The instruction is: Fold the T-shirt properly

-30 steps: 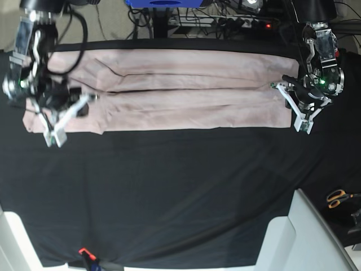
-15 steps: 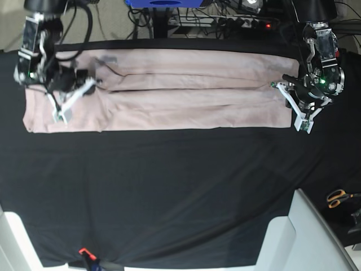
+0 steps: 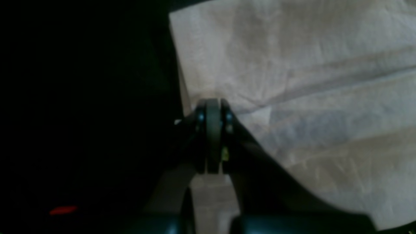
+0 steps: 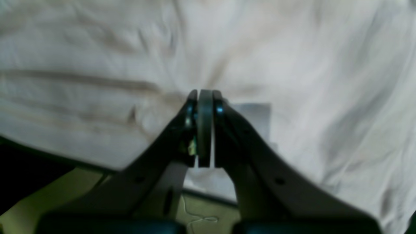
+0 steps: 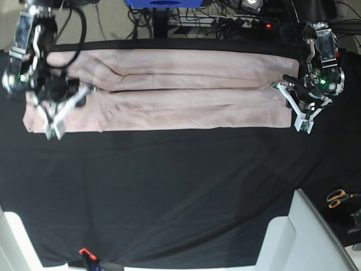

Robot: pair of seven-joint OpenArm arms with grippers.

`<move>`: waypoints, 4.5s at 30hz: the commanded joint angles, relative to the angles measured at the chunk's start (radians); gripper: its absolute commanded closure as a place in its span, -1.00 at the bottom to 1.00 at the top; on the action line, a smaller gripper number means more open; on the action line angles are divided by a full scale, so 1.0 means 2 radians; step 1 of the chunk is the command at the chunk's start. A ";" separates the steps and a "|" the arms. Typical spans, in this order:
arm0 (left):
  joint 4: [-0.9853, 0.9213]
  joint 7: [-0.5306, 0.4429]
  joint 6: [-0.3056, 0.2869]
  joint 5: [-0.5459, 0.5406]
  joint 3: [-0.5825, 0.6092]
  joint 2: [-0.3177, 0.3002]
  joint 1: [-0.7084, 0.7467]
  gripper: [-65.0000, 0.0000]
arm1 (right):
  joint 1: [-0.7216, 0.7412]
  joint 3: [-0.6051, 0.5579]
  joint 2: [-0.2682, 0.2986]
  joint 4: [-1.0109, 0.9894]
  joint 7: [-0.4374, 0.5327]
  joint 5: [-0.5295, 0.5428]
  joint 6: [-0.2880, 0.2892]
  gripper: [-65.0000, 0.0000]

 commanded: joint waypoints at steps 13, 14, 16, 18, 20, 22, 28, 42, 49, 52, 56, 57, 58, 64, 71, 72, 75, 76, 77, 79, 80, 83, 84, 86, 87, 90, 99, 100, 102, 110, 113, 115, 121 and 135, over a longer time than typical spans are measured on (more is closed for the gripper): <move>0.012 -0.006 0.002 -0.006 -0.041 -0.008 0.001 1.00 | 0.037 0.026 0.064 -0.127 0.106 0.005 -0.052 0.99; 0.012 -0.006 0.002 -0.006 -0.041 -0.008 0.001 1.00 | 0.038 0.026 0.067 -0.135 0.112 0.005 -0.053 0.99; 0.012 -0.006 0.002 -0.006 -0.041 -0.008 0.001 1.00 | 0.039 0.026 0.073 -0.153 0.121 0.005 -0.054 0.99; 0.012 -0.006 0.002 -0.006 -0.041 -0.008 0.001 1.00 | 0.039 0.026 0.079 -0.165 0.124 0.005 -0.054 0.99; 0.013 -0.006 0.002 -0.006 -0.041 -0.008 0.001 1.00 | 0.036 0.027 0.082 -0.172 0.134 0.005 -0.055 0.99; 0.013 -0.006 0.002 -0.006 -0.041 -0.008 0.001 1.00 | 0.033 0.027 0.082 -0.170 0.137 0.005 -0.069 0.99; 0.060 -0.006 0.002 -0.007 -0.041 -0.005 0.004 1.00 | -0.009 0.026 0.065 -0.062 0.139 0.008 -0.071 1.00; 0.091 0.081 -0.127 -0.336 -0.225 -0.075 0.089 -0.13 | -0.067 0.022 0.032 0.076 0.136 0.005 -0.071 1.00; -0.069 0.079 -0.127 -0.355 -0.224 -0.099 0.068 -1.00 | -0.069 0.021 0.030 0.053 0.138 0.005 -0.070 1.00; -0.120 0.078 -0.127 -0.354 -0.206 -0.100 0.047 -1.00 | -0.070 0.021 0.030 0.053 0.138 0.005 -0.070 1.00; -0.119 0.053 -0.127 -0.354 -0.173 -0.097 0.041 -1.00 | -0.070 0.021 0.031 0.053 0.138 0.005 -0.070 1.00; -0.117 0.044 -0.127 -0.354 -0.165 -0.097 0.041 -1.00 | -0.070 0.021 0.031 0.053 0.138 0.005 -0.070 1.00; -0.116 0.037 -0.127 -0.354 -0.155 -0.097 0.041 -1.00 | -0.070 0.021 0.031 0.053 0.138 0.005 -0.070 1.00; -0.130 0.001 -0.127 -0.354 -0.103 -0.096 0.039 -1.00 | -0.070 0.021 0.032 0.052 0.138 0.005 -0.070 1.00; -0.212 -0.007 -0.127 -0.354 -0.082 -0.095 -0.004 -1.00 | -0.070 0.021 0.032 0.052 0.138 0.005 -0.069 1.00; -0.215 -0.007 -0.127 -0.354 -0.082 -0.095 -0.007 -1.00 | -0.070 0.021 0.032 0.052 0.138 0.005 -0.069 1.00; -0.212 -0.007 -0.127 -0.354 -0.081 -0.085 -0.007 -1.00 | -0.070 0.021 0.032 0.052 0.138 0.005 -0.069 1.00; -0.209 -0.007 -0.127 -0.354 -0.080 -0.082 -0.007 -1.00 | -0.070 0.021 0.032 0.052 0.138 0.005 -0.069 1.00; -0.205 -0.007 -0.127 -0.353 -0.073 -0.081 -0.005 -0.94 | -0.070 0.021 0.032 0.052 0.138 0.005 -0.069 1.00; -0.197 -0.007 -0.127 -0.353 -0.055 -0.081 -0.003 -0.76 | -0.070 0.021 0.032 0.052 0.138 0.005 -0.069 1.00; -0.197 -0.007 -0.127 -0.353 -0.051 -0.081 -0.003 -0.68 | -0.070 0.021 0.032 0.052 0.138 0.005 -0.069 1.00; -0.199 -0.007 -0.127 -0.353 -0.050 -0.075 -0.006 -0.54 | -0.070 0.021 0.032 0.052 0.138 0.005 -0.069 1.00; -0.199 -0.007 -0.127 -0.353 -0.048 -0.075 -0.007 -0.52 | -0.070 0.021 0.032 0.052 0.138 0.005 -0.069 1.00; -0.199 -0.007 -0.127 -0.353 -0.047 -0.075 -0.007 -0.52 | -0.070 0.021 0.032 0.052 0.138 0.005 -0.069 1.00; -0.199 -0.007 -0.127 -0.353 -0.047 -0.075 -0.007 -0.52 | -0.070 0.021 0.032 0.052 0.138 0.005 -0.069 1.00; -0.199 -0.007 -0.127 -0.353 -0.046 -0.075 -0.007 -0.50 | -0.070 0.021 0.032 0.052 0.138 0.005 -0.069 1.00; -0.194 -0.008 -0.127 -0.233 -0.052 -0.049 -0.033 1.00 | -0.070 0.021 0.030 0.052 0.138 0.005 -0.069 1.00; -0.186 -0.008 -0.127 -0.217 -0.052 -0.042 -0.036 1.00 | -0.070 0.021 0.030 0.052 0.138 0.005 -0.069 1.00; -0.157 -0.008 -0.127 -0.197 -0.052 -0.028 -0.033 1.00 | -0.070 0.021 0.030 0.052 0.138 0.005 -0.069 1.00; 0.052 -0.008 -0.127 -0.139 -0.044 0.022 0.031 1.00 | -0.069 0.021 0.030 0.052 0.138 0.005 -0.069 1.00; 0.111 -0.007 -0.127 -0.110 -0.016 0.035 0.050 1.00 | -0.069 0.021 0.030 0.052 0.138 0.005 -0.069 1.00; 0.146 -0.007 -0.127 -0.089 0.013 0.044 0.062 1.00 | -0.069 0.021 0.030 0.052 0.138 0.005 -0.069 1.00; 0.185 -0.005 -0.092 -0.081 0.098 0.053 0.082 1.00 | -0.068 0.021 0.030 0.052 0.138 0.005 -0.069 1.00; 0.179 -0.005 -0.015 -0.081 0.227 0.113 0.066 1.00 | -0.068 0.021 0.030 0.052 0.138 0.005 -0.069 1.00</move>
